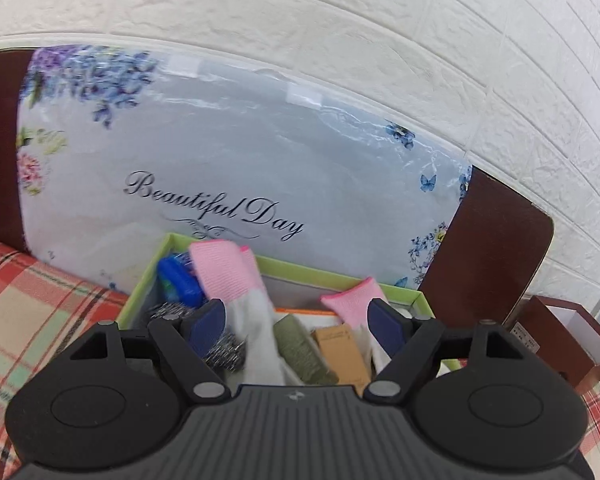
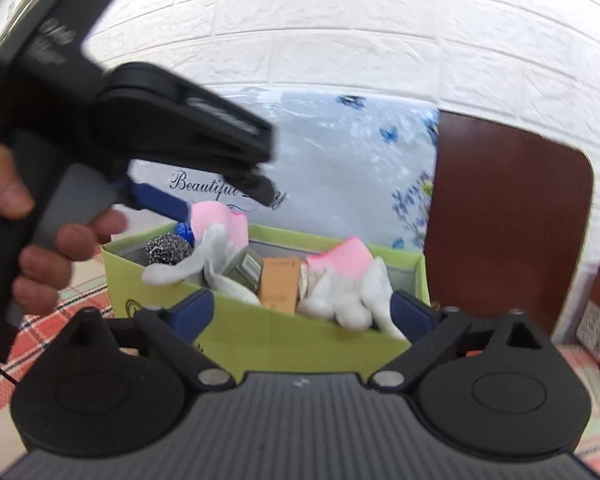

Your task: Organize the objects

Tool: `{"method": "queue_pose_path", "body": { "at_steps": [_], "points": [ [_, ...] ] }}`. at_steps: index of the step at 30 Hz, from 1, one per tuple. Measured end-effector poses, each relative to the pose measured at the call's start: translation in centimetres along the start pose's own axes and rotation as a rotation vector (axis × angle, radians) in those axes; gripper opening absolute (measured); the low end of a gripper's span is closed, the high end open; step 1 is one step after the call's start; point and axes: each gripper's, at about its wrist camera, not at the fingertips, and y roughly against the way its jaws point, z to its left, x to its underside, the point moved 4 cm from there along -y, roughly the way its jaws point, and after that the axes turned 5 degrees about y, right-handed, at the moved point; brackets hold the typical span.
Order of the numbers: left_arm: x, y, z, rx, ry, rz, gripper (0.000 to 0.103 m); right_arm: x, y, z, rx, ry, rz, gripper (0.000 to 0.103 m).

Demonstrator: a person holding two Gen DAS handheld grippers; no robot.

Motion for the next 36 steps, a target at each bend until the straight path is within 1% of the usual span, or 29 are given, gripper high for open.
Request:
{"method": "queue_pose_path", "body": {
  "at_steps": [1, 3, 5, 6, 7, 9, 10, 13, 15, 17, 20, 24, 28, 30, 36],
  "points": [
    [0.2, 0.7, 0.2, -0.001, 0.006, -0.006, 0.081, 0.5, 0.5, -1.1, 0.003, -0.018, 0.001, 0.103],
    [0.6, 1.9, 0.4, -0.009, 0.01, -0.006, 0.081, 0.9, 1.0, -1.1, 0.007, -0.037, 0.019, 0.103],
    [1.1, 3.1, 0.5, -0.028, 0.007, 0.004, 0.082, 0.9, 2.3, -1.0, 0.016, -0.053, 0.056, 0.103],
    [1.4, 3.5, 0.3, -0.052, -0.005, 0.018, 0.084, 0.9, 2.6, -1.1, 0.016, -0.06, 0.067, 0.103],
    [1.8, 4.1, 0.2, -0.092, -0.025, 0.04, 0.085, 1.7, 2.1, -0.6, 0.013, -0.072, 0.084, 0.103],
    [2.5, 5.2, 0.1, -0.155, -0.057, 0.078, 0.085, 1.9, 4.1, -0.4, 0.008, -0.094, 0.116, 0.103],
    [2.9, 5.9, 0.1, -0.17, -0.064, 0.089, 0.085, 2.2, 4.7, -0.4, 0.008, -0.1, 0.134, 0.103],
    [4.4, 8.2, 0.3, -0.176, -0.051, 0.115, 0.085, 2.4, 6.0, -0.1, 0.01, -0.101, 0.187, 0.103],
    [5.2, 9.3, 0.3, -0.195, -0.055, 0.13, 0.085, 2.6, 7.1, 0.2, 0.012, -0.102, 0.219, 0.103],
    [6.1, 10.5, 0.0, -0.237, -0.096, 0.141, 0.085, 2.8, 8.5, 0.6, 0.016, -0.109, 0.249, 0.103],
    [7.3, 12.2, -0.1, -0.279, -0.134, 0.145, 0.085, 3.3, 10.5, 1.1, 0.03, -0.116, 0.273, 0.103],
    [8.8, 14.8, -0.1, -0.294, -0.173, 0.149, 0.085, 4.2, 12.8, 1.8, 0.05, -0.125, 0.291, 0.103],
    [10.3, 17.2, -0.3, -0.319, -0.234, 0.146, 0.085, 4.8, 15.0, 2.6, 0.06, -0.129, 0.292, 0.103],
    [11.0, 18.2, -0.2, -0.312, -0.249, 0.152, 0.085, 5.0, 15.8, 3.0, 0.062, -0.129, 0.287, 0.103],
    [12.8, 19.9, 0.7, -0.306, -0.237, 0.173, 0.086, 5.9, 17.5, 3.8, 0.078, -0.148, 0.287, 0.103]
  ]
}}
